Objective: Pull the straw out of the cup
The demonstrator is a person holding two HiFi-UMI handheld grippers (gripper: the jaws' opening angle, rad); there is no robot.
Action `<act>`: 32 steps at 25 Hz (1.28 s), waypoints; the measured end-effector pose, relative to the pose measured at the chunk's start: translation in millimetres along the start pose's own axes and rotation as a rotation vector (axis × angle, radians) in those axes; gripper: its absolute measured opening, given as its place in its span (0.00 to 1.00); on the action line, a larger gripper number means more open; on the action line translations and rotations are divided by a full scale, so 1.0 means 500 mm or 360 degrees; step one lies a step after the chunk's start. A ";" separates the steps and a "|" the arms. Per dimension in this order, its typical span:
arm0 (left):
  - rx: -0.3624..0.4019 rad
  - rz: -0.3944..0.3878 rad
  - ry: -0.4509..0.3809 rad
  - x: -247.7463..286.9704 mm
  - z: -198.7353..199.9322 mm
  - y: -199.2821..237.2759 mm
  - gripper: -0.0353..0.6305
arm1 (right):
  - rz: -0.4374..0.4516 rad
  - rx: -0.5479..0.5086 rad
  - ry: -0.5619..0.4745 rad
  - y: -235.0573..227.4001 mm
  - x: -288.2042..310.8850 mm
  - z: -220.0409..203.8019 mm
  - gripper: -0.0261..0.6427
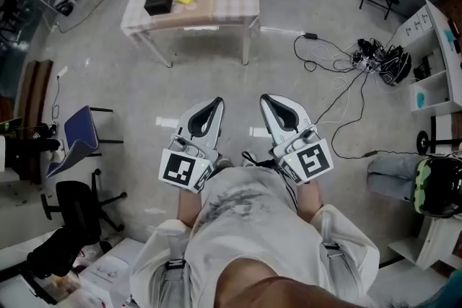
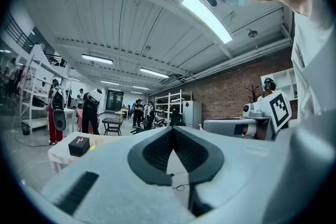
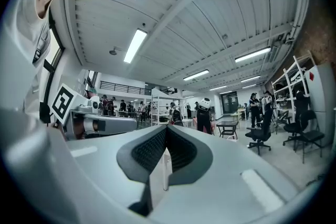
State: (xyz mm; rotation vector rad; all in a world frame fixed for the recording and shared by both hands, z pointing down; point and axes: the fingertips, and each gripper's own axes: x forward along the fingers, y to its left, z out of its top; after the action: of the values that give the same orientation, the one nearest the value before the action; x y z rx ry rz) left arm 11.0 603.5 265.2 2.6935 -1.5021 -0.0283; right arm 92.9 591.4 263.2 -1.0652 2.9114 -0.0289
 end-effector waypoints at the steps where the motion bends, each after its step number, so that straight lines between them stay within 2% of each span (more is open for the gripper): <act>1: -0.0001 0.0005 0.0005 0.003 -0.002 -0.004 0.06 | 0.0001 -0.0009 0.0003 -0.005 -0.003 -0.001 0.05; 13: -0.0022 0.0029 0.0031 0.072 -0.016 0.025 0.06 | 0.0029 -0.0001 0.0085 -0.065 0.031 -0.020 0.05; 20: -0.0036 -0.0015 0.0021 0.131 -0.022 0.099 0.06 | 0.0013 -0.0028 0.0117 -0.100 0.114 -0.030 0.05; 32: -0.0049 -0.0114 0.0036 0.237 -0.025 0.247 0.06 | -0.0098 -0.0051 0.0158 -0.183 0.280 -0.049 0.05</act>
State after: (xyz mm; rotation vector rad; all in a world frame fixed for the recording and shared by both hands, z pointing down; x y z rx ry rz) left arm -31.1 438.4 286.3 2.7128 -1.3868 -0.0236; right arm 43.6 431.3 285.9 -1.1916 2.9749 -0.0387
